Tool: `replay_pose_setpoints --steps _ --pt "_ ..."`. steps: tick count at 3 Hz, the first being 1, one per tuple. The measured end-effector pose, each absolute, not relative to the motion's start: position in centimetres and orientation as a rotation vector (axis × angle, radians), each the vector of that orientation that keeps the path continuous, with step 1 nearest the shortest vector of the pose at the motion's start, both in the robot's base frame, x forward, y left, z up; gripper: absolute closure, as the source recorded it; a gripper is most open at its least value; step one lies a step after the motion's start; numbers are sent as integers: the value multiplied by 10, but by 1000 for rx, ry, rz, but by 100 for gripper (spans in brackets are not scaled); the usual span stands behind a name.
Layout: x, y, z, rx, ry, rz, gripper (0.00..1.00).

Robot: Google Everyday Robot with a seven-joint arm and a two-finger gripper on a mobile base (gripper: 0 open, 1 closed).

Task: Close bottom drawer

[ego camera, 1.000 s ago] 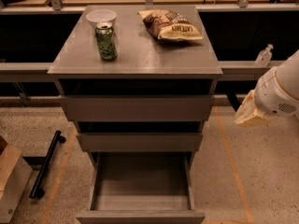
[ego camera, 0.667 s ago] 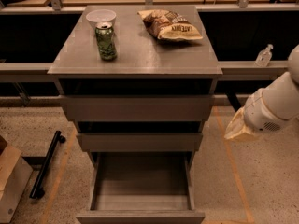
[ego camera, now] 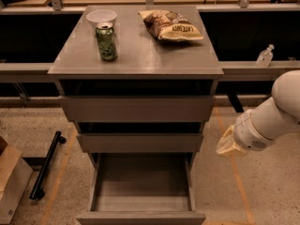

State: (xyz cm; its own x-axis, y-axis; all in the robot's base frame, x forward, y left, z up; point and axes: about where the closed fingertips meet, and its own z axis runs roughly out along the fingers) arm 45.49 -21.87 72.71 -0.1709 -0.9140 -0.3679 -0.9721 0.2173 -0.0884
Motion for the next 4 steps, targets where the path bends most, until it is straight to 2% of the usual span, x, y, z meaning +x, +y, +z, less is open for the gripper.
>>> replay_pose_setpoints --steps 1,3,4 --pt "456 -212 712 -1777 2114 240 100" --pt "471 -190 599 -1826 2054 311 100" --pt "471 -190 599 -1826 2054 311 100"
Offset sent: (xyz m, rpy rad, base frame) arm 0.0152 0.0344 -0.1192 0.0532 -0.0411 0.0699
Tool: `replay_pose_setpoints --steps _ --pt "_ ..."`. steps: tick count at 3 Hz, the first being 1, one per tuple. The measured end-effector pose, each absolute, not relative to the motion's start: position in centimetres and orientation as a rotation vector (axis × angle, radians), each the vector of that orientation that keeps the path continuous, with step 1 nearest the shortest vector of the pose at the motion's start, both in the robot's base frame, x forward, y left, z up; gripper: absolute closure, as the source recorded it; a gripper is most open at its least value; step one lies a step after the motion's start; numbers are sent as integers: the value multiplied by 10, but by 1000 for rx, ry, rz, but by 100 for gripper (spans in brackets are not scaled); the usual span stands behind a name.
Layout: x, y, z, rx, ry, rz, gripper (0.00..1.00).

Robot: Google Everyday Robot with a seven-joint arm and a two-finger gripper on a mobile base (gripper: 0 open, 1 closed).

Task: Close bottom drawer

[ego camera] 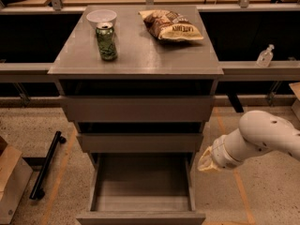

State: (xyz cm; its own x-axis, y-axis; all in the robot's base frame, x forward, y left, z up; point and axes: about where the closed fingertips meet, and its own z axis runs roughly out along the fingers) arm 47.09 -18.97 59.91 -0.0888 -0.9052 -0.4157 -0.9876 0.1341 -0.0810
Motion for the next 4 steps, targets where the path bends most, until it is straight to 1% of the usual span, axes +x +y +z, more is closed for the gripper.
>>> replay_pose_setpoints --steps 1,3,4 --pt "464 -185 564 -1818 2086 364 100" --pt "452 -182 461 -1801 2113 553 100" --pt "452 -181 413 -1802 2143 607 100"
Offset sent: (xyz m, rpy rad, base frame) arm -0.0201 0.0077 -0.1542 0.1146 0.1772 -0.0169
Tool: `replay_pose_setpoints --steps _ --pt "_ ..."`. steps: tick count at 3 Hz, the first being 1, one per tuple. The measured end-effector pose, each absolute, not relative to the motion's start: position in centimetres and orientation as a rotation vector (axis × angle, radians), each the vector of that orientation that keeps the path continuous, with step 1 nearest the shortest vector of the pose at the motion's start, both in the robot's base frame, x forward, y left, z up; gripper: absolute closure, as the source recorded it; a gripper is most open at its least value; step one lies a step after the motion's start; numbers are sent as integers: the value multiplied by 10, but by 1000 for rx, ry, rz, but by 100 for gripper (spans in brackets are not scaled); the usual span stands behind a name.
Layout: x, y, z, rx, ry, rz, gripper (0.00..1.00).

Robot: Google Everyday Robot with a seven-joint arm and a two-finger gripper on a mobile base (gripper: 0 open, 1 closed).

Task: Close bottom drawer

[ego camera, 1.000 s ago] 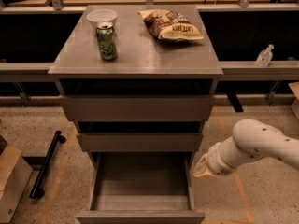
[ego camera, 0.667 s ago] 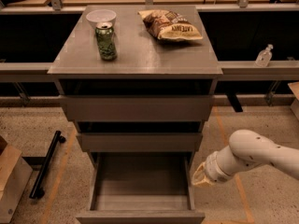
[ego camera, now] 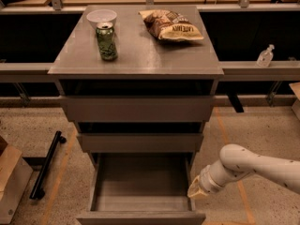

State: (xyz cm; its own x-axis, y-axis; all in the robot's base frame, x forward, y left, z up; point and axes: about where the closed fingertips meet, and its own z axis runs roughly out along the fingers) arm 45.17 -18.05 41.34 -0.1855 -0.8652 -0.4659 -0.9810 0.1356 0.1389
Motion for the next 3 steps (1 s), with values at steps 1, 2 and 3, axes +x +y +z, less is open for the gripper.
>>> replay_pose_setpoints --steps 1,2,3 --pt "455 -185 373 -1731 2214 665 100" --pt "452 -183 364 -1723 2221 683 100" --pt "447 -180 348 -1733 2233 686 100"
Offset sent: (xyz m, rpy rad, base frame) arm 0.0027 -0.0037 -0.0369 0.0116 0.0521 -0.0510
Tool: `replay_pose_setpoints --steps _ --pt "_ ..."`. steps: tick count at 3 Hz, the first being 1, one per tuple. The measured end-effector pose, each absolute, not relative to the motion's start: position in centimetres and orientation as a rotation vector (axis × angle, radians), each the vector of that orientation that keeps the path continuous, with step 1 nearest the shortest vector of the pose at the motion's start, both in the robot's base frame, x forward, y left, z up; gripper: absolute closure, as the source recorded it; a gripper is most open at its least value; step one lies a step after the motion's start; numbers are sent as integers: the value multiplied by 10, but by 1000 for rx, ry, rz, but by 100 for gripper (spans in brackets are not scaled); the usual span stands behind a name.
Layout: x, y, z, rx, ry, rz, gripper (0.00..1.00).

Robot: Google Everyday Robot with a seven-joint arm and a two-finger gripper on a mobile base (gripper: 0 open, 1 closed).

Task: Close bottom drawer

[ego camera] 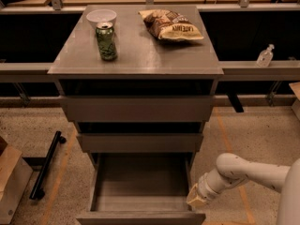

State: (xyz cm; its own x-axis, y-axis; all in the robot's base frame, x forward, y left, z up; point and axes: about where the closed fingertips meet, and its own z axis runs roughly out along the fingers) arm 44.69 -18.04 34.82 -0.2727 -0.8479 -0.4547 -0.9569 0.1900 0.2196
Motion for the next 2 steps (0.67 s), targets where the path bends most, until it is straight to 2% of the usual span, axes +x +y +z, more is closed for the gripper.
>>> replay_pose_setpoints --steps 2 --pt "448 -180 295 -1704 2231 689 100"
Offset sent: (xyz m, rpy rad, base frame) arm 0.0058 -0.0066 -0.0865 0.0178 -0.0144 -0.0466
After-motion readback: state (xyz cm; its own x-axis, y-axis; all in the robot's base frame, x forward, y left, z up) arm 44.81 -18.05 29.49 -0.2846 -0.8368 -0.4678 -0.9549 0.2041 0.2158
